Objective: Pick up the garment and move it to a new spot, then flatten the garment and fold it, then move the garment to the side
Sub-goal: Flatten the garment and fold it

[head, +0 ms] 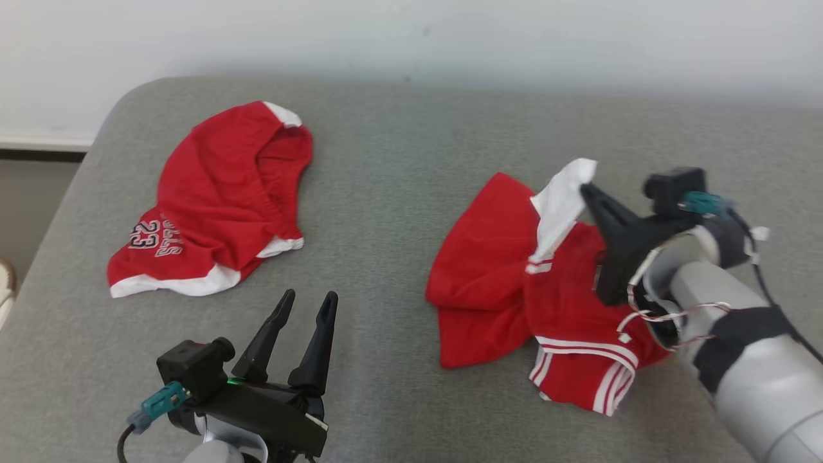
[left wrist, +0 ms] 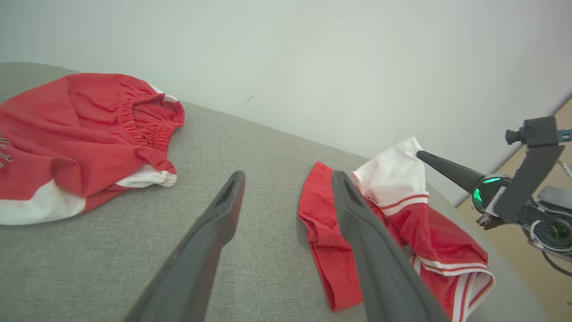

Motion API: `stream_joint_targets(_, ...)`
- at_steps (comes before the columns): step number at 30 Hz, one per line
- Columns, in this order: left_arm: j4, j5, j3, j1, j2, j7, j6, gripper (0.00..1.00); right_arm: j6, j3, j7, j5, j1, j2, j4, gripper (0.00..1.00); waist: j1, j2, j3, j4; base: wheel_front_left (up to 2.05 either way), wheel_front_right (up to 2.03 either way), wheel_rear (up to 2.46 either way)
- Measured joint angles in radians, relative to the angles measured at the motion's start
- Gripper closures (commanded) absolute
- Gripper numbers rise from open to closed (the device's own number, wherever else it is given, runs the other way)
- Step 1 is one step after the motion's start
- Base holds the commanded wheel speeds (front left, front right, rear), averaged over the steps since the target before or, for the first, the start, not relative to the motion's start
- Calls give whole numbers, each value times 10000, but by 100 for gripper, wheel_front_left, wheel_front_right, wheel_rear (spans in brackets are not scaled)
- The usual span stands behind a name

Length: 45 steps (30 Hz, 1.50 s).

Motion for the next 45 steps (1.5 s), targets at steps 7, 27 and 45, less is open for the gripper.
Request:
stream_joint_targets(7, -226, 81, 46, 234, 75, 0, 48, 0, -399, -694, -1151, 251, 930, -1103, -454, 100, 0, 0, -181, -748, 0, 0, 0)
stream_joint_targets(27, -671, 453, -180, 346, 232, 213, 188, 0, -1887, -2067, -1237, 558, 3730, -2796, -2176, 100, -1, 0, -57, -2431, 0, 0, 0)
stream_joint_targets(45, 1904, 1220, -1641, -708, 128, 2092, -86, 0, -2034, -2708, -1241, 263, 4140, -2665, -4265, 100, 0, 0, 847, -2872, 0, 0, 0)
